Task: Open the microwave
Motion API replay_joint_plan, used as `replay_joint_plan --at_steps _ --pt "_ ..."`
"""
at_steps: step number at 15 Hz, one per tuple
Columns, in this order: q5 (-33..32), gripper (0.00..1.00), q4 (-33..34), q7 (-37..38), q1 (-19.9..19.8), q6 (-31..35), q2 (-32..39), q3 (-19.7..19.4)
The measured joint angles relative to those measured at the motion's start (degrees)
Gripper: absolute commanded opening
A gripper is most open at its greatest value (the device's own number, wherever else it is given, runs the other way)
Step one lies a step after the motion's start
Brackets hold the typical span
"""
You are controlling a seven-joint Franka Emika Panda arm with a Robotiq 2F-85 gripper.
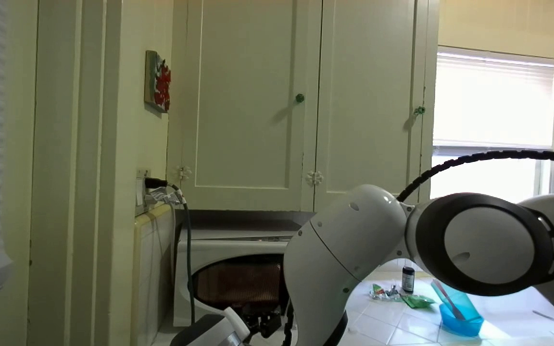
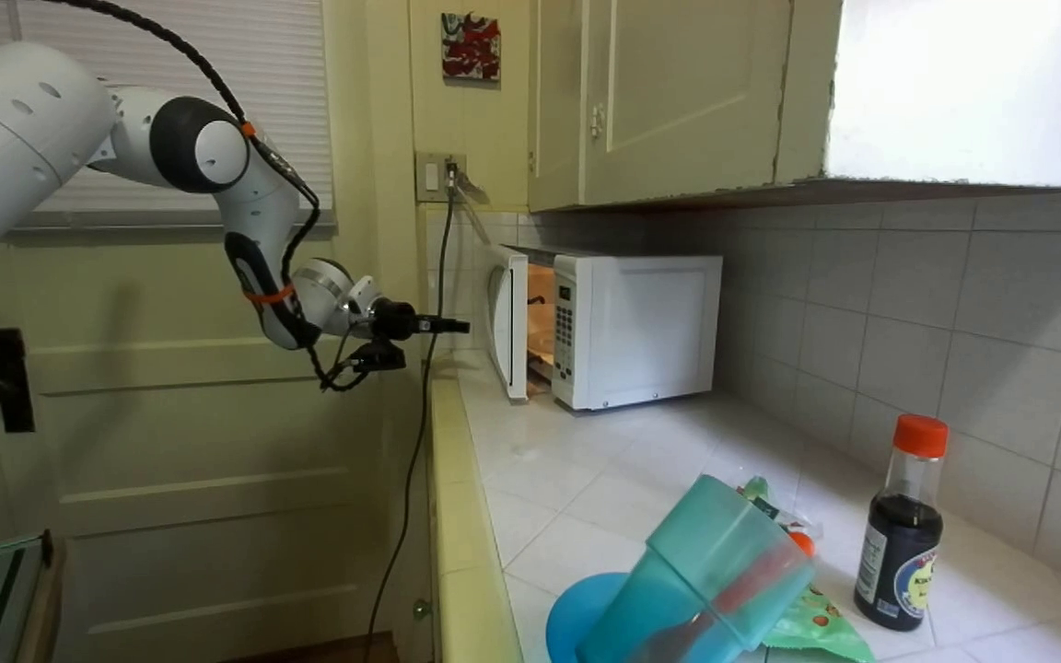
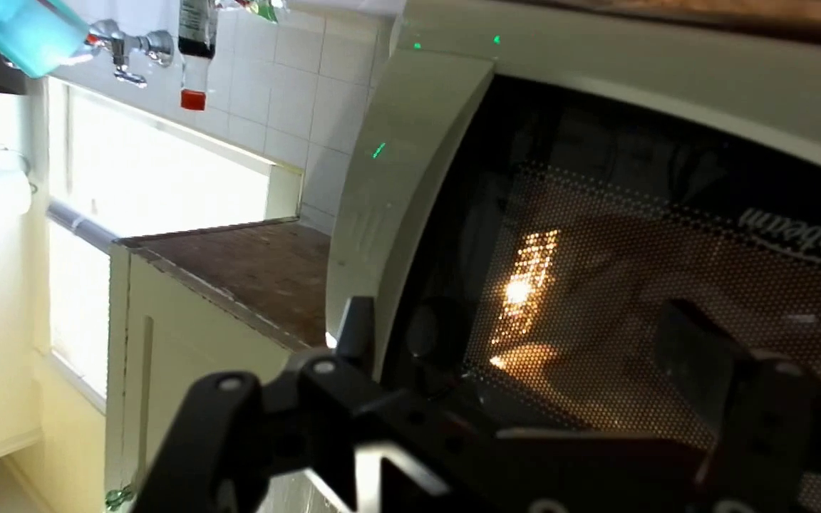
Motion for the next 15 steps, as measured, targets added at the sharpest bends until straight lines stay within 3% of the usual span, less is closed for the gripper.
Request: replay_joint_plan --at_steps 3,6,11,15 --pt "4.5 1.00 -4.8 -1.7 -3.3 4.5 -2.9 1.1" --pt "7.1 1.00 -13.2 -0.1 -8.1 13.9 -8.9 1.5" --pt "10.0 1.00 -27.5 6.3 -14.5 26.0 -22.1 1.2" --pt "12.8 1.00 -39.1 9.7 -16.4 29.5 -34.7 0.0"
